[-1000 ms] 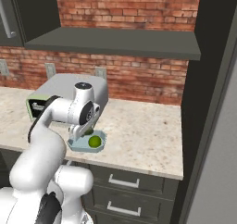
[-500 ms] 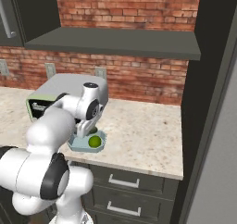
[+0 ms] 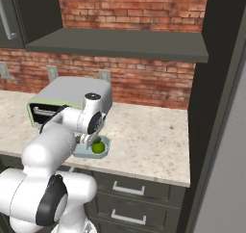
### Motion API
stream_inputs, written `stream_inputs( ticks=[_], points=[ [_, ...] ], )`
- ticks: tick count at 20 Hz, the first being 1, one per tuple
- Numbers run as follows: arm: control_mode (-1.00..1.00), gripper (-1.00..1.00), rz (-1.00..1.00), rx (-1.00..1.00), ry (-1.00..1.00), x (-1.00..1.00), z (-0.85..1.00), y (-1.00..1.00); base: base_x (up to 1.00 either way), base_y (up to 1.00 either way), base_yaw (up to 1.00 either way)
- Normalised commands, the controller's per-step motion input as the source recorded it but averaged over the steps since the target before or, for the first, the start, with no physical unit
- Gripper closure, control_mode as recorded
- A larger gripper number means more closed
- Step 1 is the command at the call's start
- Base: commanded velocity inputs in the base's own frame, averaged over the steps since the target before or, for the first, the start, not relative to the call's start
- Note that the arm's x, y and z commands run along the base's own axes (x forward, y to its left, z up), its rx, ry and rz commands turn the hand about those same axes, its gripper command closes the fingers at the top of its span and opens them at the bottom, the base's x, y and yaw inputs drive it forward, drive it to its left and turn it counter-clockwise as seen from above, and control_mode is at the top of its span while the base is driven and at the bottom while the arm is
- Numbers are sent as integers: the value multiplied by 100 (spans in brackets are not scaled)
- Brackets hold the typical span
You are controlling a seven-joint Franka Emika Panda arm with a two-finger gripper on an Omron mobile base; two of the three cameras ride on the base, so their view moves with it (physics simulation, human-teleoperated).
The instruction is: Take the lime and cucumber out of the freezer and place them in the tupperware container on the counter. Then put the tupperware containing the vegetables back in the freezer.
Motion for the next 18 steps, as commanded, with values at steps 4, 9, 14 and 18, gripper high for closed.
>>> stream_inputs(
  ticks=[4,9,14,18],
  points=[
    [-100,100,0,0,0,21,-24,0,0,0,0],
    [-100,100,0,0,0,34,-22,0,0,0,0],
    [-100,100,0,0,0,23,-24,4,0,0,0],
    [-100,100,0,0,0,1,-19,6,0,0,0]
  ],
)
